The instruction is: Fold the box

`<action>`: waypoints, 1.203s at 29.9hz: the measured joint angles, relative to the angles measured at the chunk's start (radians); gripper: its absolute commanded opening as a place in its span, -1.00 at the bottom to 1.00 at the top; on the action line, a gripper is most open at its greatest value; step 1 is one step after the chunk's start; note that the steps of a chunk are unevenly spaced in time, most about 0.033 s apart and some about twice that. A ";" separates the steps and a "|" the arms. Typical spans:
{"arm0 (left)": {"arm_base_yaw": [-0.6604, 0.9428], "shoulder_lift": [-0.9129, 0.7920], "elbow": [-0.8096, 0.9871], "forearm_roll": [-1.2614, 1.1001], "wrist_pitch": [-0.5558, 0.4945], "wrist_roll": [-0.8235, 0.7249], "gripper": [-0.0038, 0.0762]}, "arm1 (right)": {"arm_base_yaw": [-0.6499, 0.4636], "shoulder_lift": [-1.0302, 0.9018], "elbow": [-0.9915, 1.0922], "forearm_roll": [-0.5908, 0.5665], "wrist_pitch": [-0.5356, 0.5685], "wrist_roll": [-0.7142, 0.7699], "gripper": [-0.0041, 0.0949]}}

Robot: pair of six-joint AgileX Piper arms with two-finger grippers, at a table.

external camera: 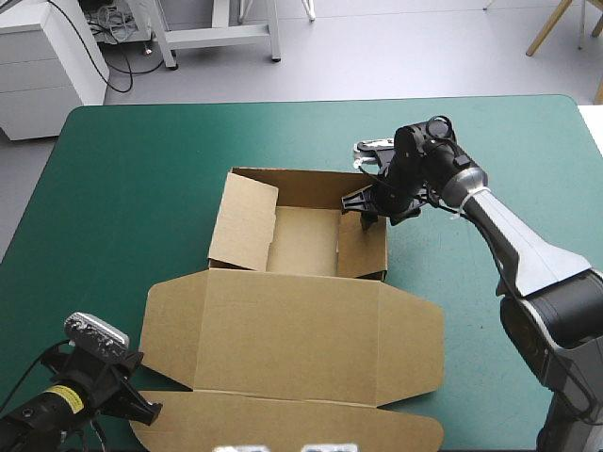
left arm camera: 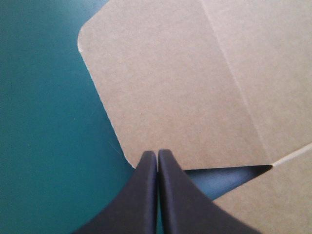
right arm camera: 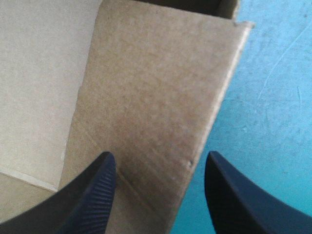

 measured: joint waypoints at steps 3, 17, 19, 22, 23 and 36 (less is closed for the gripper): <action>0.000 0.000 0.000 0.001 0.000 0.000 -0.93 | 0.000 0.004 0.000 0.000 0.001 -0.004 0.07; 0.000 0.000 0.000 0.002 0.000 0.000 -0.93 | 0.000 0.018 0.000 0.004 -0.029 -0.004 -0.32; 0.000 0.000 0.000 0.002 0.000 0.000 -0.93 | 0.000 0.024 0.000 0.004 -0.028 -0.004 -0.36; 0.000 0.000 0.000 0.002 0.000 0.000 -0.93 | 0.000 0.036 0.000 0.004 -0.028 0.012 -0.43; 0.000 0.000 0.000 0.002 0.000 0.000 -0.93 | 0.000 0.040 0.000 0.004 -0.028 0.015 -0.45; 0.000 0.000 0.000 0.002 0.000 0.000 -0.93 | -0.002 0.065 -0.004 0.012 -0.032 0.032 -0.96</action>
